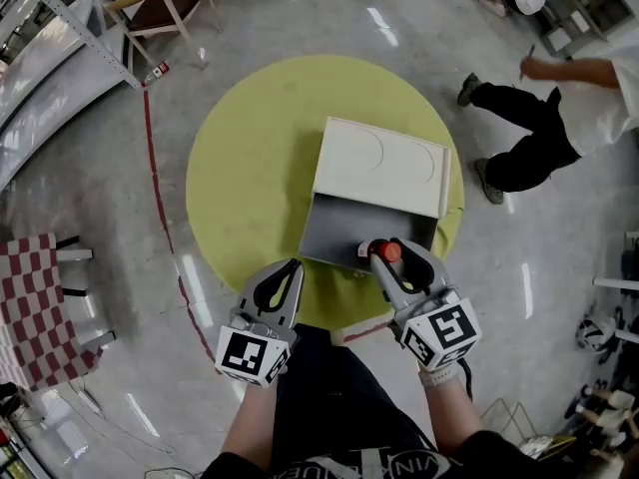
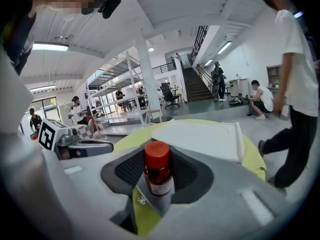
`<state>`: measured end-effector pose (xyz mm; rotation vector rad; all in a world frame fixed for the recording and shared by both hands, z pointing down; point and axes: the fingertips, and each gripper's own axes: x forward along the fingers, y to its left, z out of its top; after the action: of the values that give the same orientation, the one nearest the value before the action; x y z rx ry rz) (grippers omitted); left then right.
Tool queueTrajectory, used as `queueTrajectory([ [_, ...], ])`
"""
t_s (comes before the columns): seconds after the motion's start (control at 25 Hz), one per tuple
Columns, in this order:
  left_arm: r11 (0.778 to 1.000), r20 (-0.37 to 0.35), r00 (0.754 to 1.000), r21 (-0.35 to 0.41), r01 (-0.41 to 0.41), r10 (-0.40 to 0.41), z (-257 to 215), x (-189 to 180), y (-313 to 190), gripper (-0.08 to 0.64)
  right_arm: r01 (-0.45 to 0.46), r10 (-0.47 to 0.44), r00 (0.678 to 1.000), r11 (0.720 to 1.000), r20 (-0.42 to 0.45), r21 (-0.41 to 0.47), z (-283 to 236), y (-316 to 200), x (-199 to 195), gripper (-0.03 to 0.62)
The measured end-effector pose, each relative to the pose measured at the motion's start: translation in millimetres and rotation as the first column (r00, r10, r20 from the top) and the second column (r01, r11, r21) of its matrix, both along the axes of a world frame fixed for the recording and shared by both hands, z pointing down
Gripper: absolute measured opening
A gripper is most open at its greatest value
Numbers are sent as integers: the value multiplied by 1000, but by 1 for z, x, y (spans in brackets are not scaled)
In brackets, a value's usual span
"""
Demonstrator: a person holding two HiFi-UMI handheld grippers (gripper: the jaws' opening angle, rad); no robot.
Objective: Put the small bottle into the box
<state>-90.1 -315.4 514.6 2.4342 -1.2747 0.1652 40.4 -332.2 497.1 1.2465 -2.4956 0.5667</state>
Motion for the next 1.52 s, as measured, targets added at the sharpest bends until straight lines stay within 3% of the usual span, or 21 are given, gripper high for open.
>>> queueTrajectory([
  [0.6, 1000, -24, 1000, -12, -3, 2, 5, -7, -5, 23, 56, -58, 989, 998, -137, -15, 22, 3, -14, 147],
  [0.92, 1000, -31, 1000, -18, 5, -5, 9, -7, -9, 23, 140, -136, 966, 990, -222, 3, 27, 3, -23, 147],
  [1.2, 1000, -35, 999, -18, 4, -5, 9, -5, -6, 23, 156, -149, 960, 988, -235, 7, 26, 6, -24, 147],
  [1.52, 1000, -39, 999, -20, 5, -6, 7, -4, 1, 23, 134, -134, 972, 991, -193, -11, 24, 11, -20, 149],
])
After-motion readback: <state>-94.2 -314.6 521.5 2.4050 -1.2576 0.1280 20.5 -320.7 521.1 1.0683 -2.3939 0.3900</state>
